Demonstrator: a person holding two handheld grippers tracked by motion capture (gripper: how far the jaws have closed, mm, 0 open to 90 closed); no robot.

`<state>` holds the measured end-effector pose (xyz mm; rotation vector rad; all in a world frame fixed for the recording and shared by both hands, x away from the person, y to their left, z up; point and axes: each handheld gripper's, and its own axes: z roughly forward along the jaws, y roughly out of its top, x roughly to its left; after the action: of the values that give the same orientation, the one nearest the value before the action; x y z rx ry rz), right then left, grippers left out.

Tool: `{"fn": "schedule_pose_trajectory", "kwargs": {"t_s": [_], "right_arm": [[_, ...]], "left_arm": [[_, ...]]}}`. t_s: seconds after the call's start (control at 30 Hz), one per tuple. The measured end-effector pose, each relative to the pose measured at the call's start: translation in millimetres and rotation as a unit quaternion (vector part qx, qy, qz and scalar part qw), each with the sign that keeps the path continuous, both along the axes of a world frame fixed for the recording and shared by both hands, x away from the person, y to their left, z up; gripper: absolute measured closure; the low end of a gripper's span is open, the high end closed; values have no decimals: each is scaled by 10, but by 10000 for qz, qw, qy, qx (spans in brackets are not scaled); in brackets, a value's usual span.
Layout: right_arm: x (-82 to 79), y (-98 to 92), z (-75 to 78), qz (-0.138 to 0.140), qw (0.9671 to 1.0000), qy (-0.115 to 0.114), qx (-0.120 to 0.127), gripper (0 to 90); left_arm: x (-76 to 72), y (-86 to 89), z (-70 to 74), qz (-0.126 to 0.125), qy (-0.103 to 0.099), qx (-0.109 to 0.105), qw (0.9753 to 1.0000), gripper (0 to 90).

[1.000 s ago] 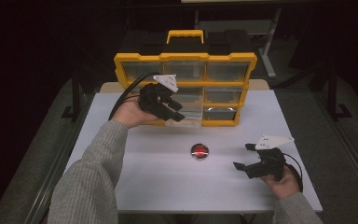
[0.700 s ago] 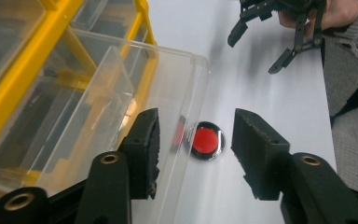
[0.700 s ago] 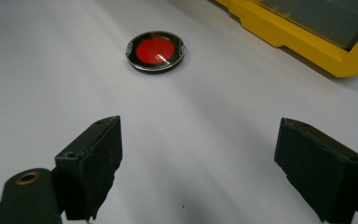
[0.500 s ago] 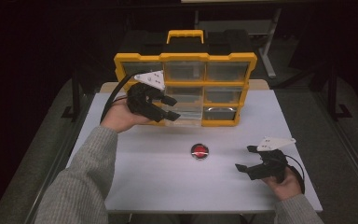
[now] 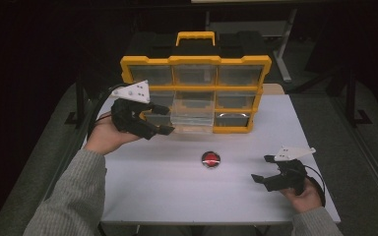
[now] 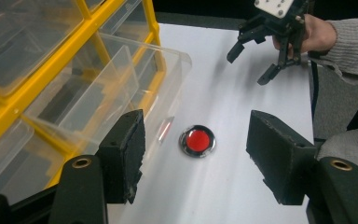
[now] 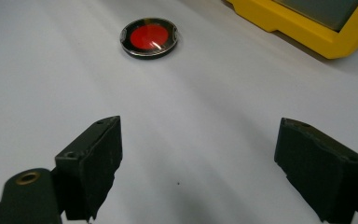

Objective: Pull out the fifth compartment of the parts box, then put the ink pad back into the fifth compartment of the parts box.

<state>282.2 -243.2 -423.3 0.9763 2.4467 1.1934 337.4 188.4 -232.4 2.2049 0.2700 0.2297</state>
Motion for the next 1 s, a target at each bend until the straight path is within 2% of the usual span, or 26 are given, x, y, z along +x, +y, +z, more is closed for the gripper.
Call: {"fn": "schedule_pose_trajectory", "kwargs": {"t_s": [0.1, 0.13, 0.2, 0.3, 0.33, 0.57, 0.73, 0.83, 0.9, 0.97, 1.0], "right_arm": [[3, -10, -6, -35, 10000, 19, 5, 142], [11, -22, -11, -39, 10000, 27, 11, 142], [12, -19, -12, -45, 10000, 65, 12, 142], [9, -11, -11, -47, 10000, 78, 1, 142], [5, -11, -11, -54, 10000, 78, -6, 142], [5, -31, -14, -83, 9999, 89, 36, 142], [13, -55, -35, -98, 9998, 163, 37, 142], [18, -68, -33, -105, 9998, 162, 65, 142], [20, -81, -35, -94, 9998, 158, 56, 142], [26, -90, -45, -81, 9998, 167, 48, 142], [28, -96, -47, -96, 9998, 191, 36, 142]], "left_arm": [[-53, 61, -8, 44, 1, -37, 10000, 348], [-115, 138, -43, 156, 13, -150, 9998, 345], [-169, 202, -108, 312, 42, -113, 9994, 319], [-209, 249, -192, 372, 56, -39, 9993, 305], [-246, 282, -266, 516, 79, 64, 9986, 297], [-333, 352, -441, 649, 48, 46, 9979, 275], [-382, 422, -606, 741, 114, -98, 9971, 276], [-391, 477, -688, 844, 186, -167, 9961, 271], [-408, 512, -735, 938, 237, -294, 9949, 264], [-432, 542, -776, 990, 226, -431, 9939, 263], [-453, 556, -804, 1043, 187, -430, 9934, 263]]}}
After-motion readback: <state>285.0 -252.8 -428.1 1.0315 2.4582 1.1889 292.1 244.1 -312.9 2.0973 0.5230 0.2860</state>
